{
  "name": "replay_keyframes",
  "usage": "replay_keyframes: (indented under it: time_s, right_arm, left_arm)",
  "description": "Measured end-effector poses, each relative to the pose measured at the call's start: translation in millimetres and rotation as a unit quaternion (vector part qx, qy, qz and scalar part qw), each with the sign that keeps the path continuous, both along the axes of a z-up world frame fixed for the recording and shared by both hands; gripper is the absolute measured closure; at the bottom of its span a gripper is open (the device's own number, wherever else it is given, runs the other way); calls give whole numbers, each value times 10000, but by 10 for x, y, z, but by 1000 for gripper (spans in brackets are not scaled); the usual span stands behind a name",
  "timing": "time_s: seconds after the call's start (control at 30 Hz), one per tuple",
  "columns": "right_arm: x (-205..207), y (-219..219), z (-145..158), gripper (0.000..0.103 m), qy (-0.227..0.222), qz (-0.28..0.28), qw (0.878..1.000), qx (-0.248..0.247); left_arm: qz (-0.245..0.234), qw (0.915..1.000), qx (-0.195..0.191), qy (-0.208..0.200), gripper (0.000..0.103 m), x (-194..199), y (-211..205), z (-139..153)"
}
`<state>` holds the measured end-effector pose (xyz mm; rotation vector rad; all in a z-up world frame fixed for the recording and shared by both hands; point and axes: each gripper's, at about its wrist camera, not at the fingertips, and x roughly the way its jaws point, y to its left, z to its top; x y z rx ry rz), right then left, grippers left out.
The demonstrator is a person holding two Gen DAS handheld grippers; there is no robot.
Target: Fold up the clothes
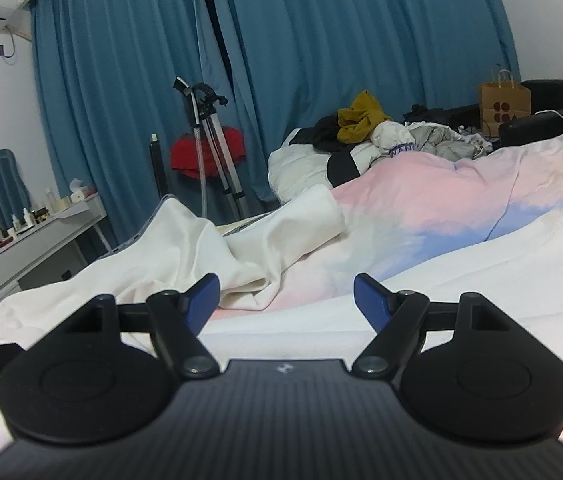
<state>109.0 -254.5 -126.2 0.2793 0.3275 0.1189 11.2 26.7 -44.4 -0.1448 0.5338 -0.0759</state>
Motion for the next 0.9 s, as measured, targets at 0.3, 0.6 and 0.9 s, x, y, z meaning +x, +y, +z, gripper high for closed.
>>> replay_keyframes:
  time_s: [0.3,0.6,0.9]
  right_arm:
    - [187,-16,-114,27,-26,39,9998,175]
    - [621,-95,-126,30,-215,216,9993,206]
    - [1256,-316,-284,30,356,465,9894,1325]
  left_arm:
    - [140,9999,5,55,0,-83,36,-56]
    - [241,9996,-55,108,0,-90,48,-100]
    - [352,9991,-99,233,0,-10,37,-170]
